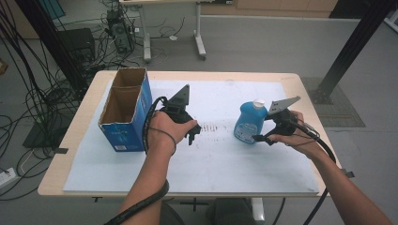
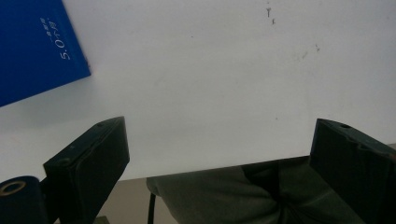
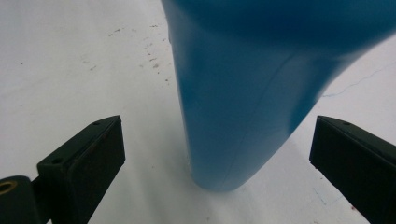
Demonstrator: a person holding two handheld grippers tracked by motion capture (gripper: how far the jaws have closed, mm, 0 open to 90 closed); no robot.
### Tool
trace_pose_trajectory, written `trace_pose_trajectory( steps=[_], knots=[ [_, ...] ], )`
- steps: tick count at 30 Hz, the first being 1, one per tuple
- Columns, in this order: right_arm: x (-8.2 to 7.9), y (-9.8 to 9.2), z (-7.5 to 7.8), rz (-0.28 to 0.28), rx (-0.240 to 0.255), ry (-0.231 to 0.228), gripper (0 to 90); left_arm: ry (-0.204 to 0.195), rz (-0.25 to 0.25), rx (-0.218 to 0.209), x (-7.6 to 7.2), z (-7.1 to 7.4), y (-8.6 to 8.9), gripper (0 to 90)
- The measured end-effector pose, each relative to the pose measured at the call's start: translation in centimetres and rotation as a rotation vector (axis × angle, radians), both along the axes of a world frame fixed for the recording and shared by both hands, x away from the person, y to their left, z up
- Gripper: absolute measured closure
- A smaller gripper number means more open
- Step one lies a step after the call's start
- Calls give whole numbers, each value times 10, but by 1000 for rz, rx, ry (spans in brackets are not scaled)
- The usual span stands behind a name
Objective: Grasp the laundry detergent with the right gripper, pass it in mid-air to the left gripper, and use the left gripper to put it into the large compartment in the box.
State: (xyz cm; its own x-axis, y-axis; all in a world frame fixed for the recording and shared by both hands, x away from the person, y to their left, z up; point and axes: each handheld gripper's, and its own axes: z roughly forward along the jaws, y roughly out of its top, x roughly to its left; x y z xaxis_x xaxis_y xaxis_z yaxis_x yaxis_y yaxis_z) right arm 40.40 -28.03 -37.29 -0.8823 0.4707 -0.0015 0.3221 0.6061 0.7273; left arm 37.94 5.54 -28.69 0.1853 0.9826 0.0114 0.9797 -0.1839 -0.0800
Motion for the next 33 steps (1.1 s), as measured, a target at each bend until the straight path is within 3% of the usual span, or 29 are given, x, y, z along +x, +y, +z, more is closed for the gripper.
trace_pose_trajectory(
  steps=[12,33],
  knots=[
    [1,7,-11,-24,63,-40,30,1,1,4,1,-1,0,54],
    [2,13,-18,-29,98,-63,27,-5,-6,4,2,-2,-2,55]
  ],
)
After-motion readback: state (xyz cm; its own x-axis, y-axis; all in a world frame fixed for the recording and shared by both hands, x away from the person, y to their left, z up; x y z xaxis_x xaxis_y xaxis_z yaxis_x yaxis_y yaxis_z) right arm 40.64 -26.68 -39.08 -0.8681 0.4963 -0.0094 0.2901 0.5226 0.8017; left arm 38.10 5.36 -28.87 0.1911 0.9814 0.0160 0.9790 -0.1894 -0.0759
